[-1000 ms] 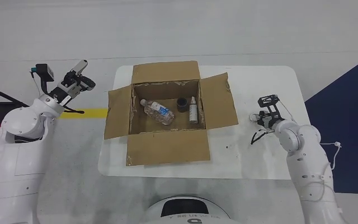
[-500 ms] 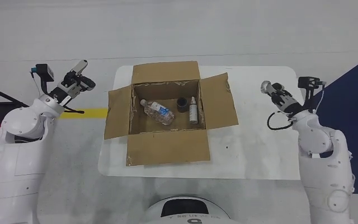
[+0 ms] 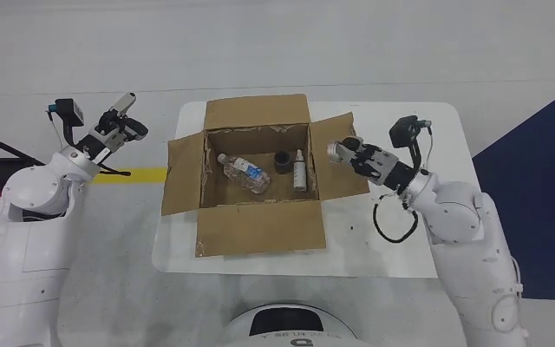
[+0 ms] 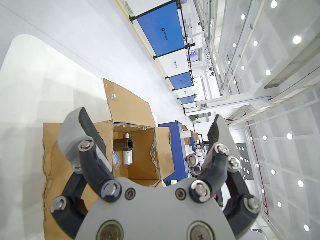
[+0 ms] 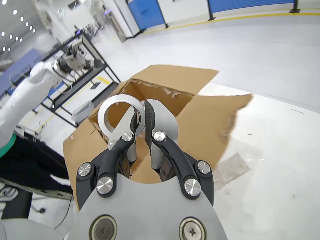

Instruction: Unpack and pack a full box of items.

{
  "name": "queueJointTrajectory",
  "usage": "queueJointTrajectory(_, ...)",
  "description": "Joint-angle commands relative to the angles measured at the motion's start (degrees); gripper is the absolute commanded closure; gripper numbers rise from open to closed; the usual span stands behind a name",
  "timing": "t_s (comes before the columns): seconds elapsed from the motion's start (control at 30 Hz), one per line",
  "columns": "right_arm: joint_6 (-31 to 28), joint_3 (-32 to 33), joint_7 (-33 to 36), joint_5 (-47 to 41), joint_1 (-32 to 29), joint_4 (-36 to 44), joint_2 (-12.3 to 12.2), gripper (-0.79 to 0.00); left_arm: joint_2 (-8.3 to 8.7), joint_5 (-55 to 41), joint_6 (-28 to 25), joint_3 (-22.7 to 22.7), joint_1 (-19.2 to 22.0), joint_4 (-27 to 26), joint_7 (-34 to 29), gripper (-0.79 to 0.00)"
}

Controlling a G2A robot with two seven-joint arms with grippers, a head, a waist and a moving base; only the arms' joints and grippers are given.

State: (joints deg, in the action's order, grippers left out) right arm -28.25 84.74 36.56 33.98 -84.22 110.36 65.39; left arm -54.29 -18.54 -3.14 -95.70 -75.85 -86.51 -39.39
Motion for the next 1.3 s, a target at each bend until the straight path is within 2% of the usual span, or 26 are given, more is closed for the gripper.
queueJointTrajectory(0.0,0.73,-5.01,-0.29,5.51,0.75,0.37,0.29,0.0,0.0,0.0,0.0,0.0,0.01,0.0,0.0,-0.785)
queueJointTrajectory(0.27,9.05,-21.71,-5.44,23.95,6.08,-4.25,2.29,0.0,0.0,0.0,0.0,0.0,0.01,0.0,0.0,-0.785)
queueJointTrajectory(0.57,15.4,-27.93,-7.86,30.75,8.91,-7.19,3.59,-0.006,0.0,0.0,0.0,0.0,0.01,0.0,0.0,-0.785)
queueJointTrajectory(0.6,15.94,-28.3,-8.21,31.25,9.04,-7.4,3.69,-0.102,0.0,0.0,0.0,0.0,0.01,0.0,0.0,-0.785)
queueJointTrajectory(0.63,16.45,-28.54,-8.5,31.55,9.13,-7.63,3.78,-0.163,0.0,0.0,0.0,0.0,0.01,0.0,0.0,-0.785)
queueJointTrajectory(0.7,17.08,-28.86,-8.89,32.15,9.27,-7.83,3.9,-0.209,0.0,0.0,0.0,0.0,0.01,0.0,0.0,-0.785)
queueJointTrajectory(0.73,17.2,-28.88,-9.13,32.3,9.27,-7.83,3.93,-0.332,0.0,0.0,0.0,0.0,0.01,0.0,0.0,-0.785)
queueJointTrajectory(0.77,17.2,-28.75,-9.38,32.23,9.18,-7.74,3.94,-0.73,0.0,0.0,0.0,0.0,0.01,0.0,0.0,-0.785)
queueJointTrajectory(0.8,17.28,-28.46,-9.67,32.07,9.06,-7.51,3.92,-0.785,0.0,0.0,0.0,0.0,0.01,0.0,0.0,-0.785)
queueJointTrajectory(0.9,17.28,-26.86,-10.7,30.73,8.43,-6.24,3.78,-0.785,0.0,0.0,0.0,0.0,0.01,0.0,0.0,-0.785)
queueJointTrajectory(1.0,15.59,-22.82,-12.18,24.3,7.57,-4.64,3.45,-0.785,0.0,0.0,0.0,0.0,0.01,0.0,0.0,-0.785)
queueJointTrajectory(1.27,8.14,-2.03,-14.63,-3.47,2.97,-3.37,1.63,-0.785,0.0,0.0,0.0,0.0,0.01,0.0,0.0,-0.785)
